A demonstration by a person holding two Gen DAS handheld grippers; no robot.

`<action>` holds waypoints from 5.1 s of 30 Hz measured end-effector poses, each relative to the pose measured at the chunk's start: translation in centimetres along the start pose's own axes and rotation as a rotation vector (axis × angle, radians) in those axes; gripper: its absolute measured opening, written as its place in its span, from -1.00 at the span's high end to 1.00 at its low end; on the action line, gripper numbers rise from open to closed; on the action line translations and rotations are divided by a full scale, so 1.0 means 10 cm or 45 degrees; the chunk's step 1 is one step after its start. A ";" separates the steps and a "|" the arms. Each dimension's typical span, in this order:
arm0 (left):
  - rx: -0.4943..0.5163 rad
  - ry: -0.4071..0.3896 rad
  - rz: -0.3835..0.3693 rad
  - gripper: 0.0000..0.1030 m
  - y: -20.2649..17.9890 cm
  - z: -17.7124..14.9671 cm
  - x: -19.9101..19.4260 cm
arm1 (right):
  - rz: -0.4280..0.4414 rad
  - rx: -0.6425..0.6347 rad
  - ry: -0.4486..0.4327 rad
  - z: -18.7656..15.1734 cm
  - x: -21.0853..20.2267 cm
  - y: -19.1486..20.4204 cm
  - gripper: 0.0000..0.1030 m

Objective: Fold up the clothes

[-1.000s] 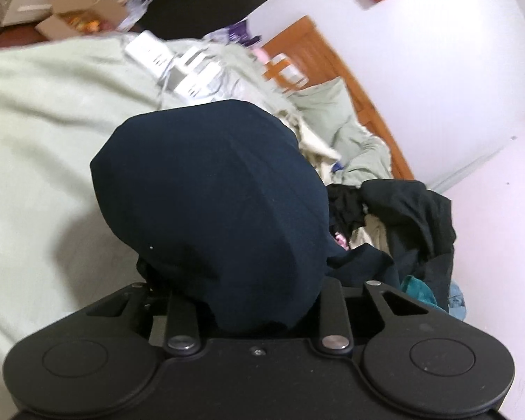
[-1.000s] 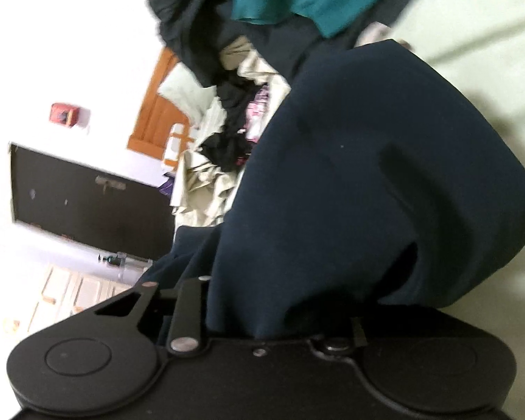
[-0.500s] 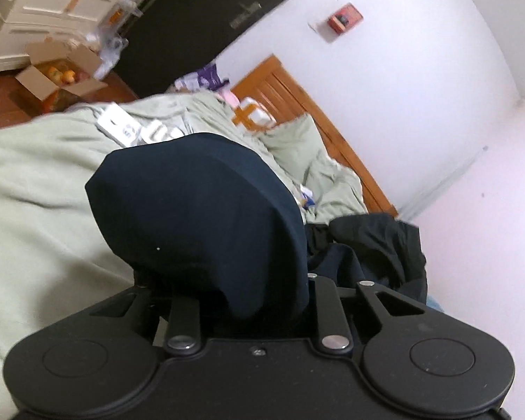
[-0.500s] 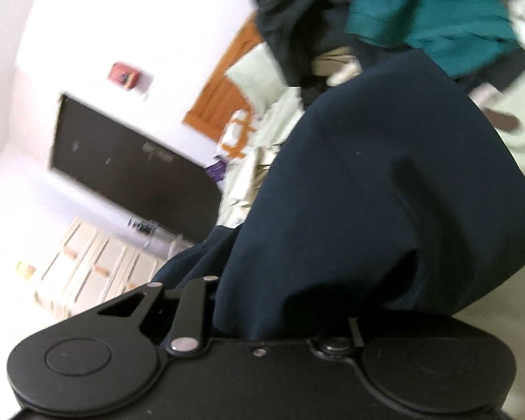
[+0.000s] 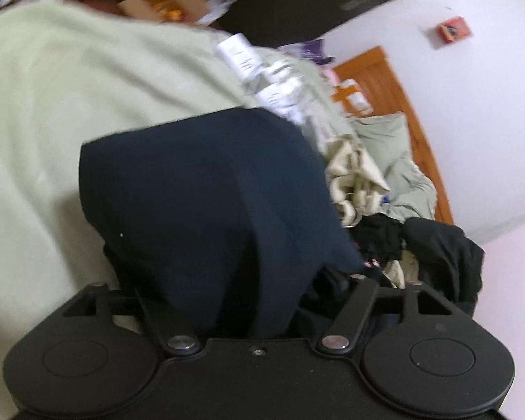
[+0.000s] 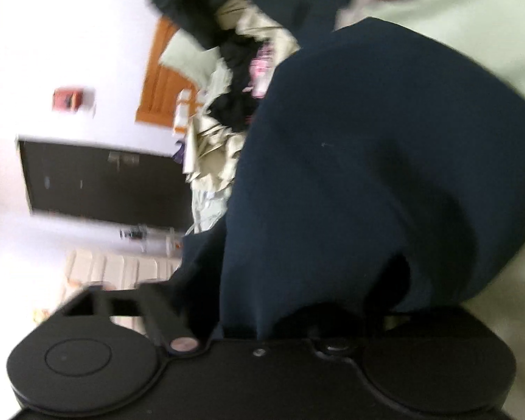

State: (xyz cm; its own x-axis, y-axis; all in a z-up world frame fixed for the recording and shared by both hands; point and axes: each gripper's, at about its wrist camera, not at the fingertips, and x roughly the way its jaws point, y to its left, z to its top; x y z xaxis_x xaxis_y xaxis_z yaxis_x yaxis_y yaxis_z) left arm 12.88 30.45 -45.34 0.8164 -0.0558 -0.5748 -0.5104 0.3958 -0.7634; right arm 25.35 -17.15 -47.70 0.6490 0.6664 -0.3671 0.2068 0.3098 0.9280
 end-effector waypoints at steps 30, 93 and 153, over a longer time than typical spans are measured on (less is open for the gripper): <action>0.301 -0.192 -0.291 0.54 -0.46 0.33 -0.38 | 0.128 -0.402 -0.064 0.08 0.13 0.76 0.63; -0.687 -0.549 0.544 -0.98 0.72 -1.62 -3.03 | 0.100 -1.181 1.246 -1.51 2.75 1.34 -0.75; 1.181 0.360 0.497 -1.00 -2.12 -0.79 -2.36 | -0.636 -1.259 0.287 -1.55 -1.32 2.20 -0.99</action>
State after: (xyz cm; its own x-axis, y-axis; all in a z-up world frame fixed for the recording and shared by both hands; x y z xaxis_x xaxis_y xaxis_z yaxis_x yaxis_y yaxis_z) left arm 2.26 16.12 -17.91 0.4856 0.0621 -0.8720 -0.2196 0.9742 -0.0529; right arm 9.96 -8.58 -23.38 0.4886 0.3938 -0.7786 -0.3289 0.9097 0.2537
